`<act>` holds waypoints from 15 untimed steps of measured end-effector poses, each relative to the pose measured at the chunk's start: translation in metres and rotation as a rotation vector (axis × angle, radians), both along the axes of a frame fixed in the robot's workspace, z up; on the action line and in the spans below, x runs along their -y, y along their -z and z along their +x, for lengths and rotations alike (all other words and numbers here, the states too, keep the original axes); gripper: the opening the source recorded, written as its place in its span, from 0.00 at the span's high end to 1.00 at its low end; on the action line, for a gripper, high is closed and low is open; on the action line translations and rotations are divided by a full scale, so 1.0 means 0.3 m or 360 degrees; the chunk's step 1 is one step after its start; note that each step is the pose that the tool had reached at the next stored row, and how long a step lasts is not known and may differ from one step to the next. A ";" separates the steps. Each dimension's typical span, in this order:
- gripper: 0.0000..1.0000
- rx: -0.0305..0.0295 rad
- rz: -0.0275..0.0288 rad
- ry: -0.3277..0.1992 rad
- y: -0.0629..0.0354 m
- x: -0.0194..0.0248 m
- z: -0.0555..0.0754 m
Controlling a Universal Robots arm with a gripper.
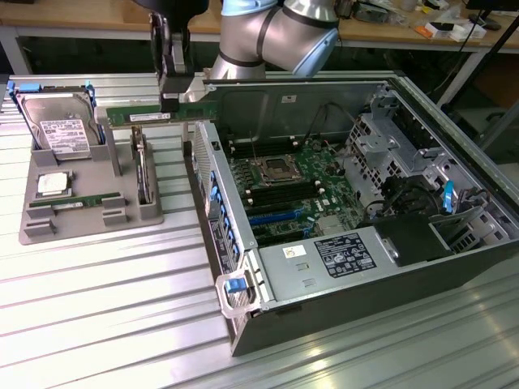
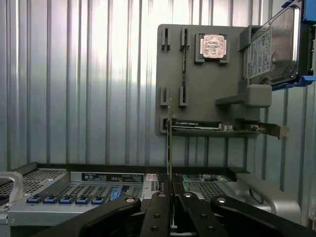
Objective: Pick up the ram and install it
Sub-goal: 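Pick up the ram and move it above insertion slot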
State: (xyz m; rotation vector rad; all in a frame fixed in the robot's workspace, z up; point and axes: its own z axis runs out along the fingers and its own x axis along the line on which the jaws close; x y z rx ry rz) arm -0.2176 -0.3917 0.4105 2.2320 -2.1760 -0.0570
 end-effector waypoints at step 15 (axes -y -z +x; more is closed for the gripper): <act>0.88 -0.00001 0.00000 0.0000 0.000 0.000 0.128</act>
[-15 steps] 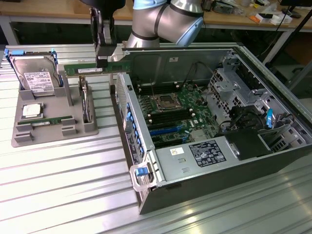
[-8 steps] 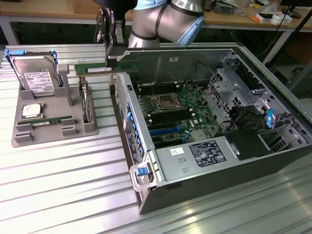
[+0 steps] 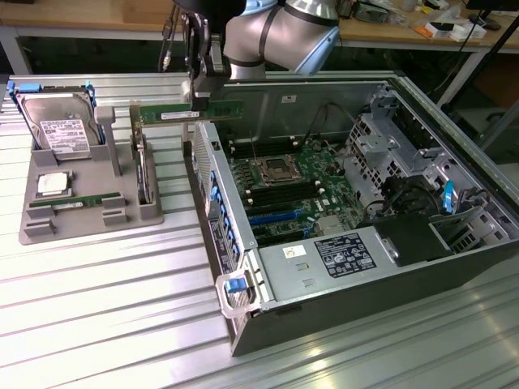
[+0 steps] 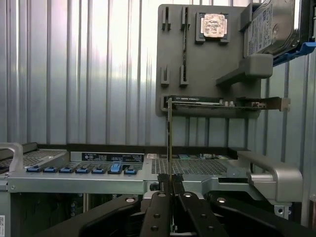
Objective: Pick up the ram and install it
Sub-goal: 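Pick up the ram and move it above insertion slot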
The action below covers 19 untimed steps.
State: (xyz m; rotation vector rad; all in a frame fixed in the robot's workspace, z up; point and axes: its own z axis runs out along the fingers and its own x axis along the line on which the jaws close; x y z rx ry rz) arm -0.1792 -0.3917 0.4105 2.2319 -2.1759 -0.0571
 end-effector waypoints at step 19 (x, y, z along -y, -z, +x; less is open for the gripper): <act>0.88 -0.00001 -0.00001 0.0000 0.000 0.000 0.146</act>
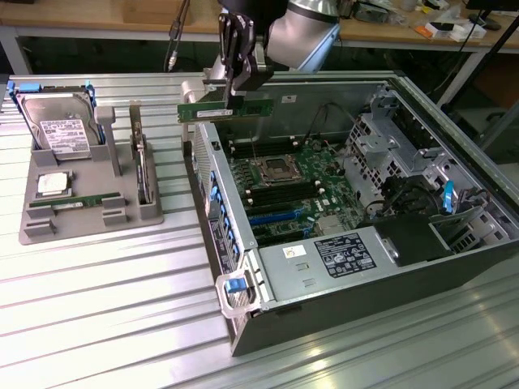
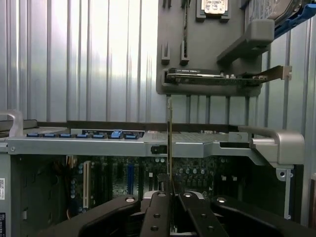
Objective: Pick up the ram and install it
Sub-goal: 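Pick up the ram and move it above insertion slot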
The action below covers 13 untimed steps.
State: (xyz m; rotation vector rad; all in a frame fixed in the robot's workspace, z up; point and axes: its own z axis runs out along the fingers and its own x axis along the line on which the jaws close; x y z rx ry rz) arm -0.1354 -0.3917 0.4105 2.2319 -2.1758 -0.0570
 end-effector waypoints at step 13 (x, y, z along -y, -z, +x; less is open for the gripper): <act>0.88 0.00000 0.00001 0.0000 0.000 0.000 0.080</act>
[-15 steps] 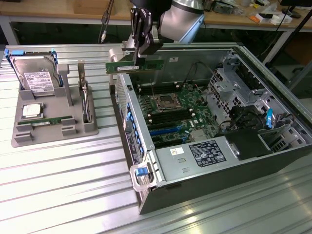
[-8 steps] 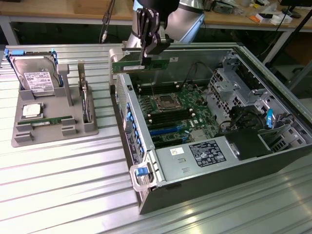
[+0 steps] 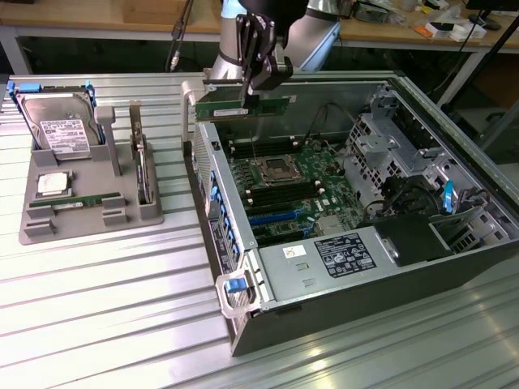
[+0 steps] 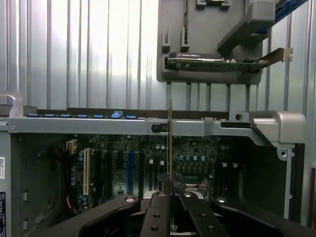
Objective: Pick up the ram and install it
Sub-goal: 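Pick up the ram and move it above insertion slot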
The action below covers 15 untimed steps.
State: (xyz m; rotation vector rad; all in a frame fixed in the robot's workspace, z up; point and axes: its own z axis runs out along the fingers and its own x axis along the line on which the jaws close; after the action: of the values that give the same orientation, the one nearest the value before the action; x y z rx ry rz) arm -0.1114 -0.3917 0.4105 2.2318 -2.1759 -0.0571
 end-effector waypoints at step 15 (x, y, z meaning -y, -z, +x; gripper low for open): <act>0.88 0.00000 0.00000 0.0000 0.000 0.000 0.144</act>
State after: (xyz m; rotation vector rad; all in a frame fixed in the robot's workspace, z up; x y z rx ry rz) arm -0.0681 -0.3917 0.4105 2.2319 -2.1759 -0.0571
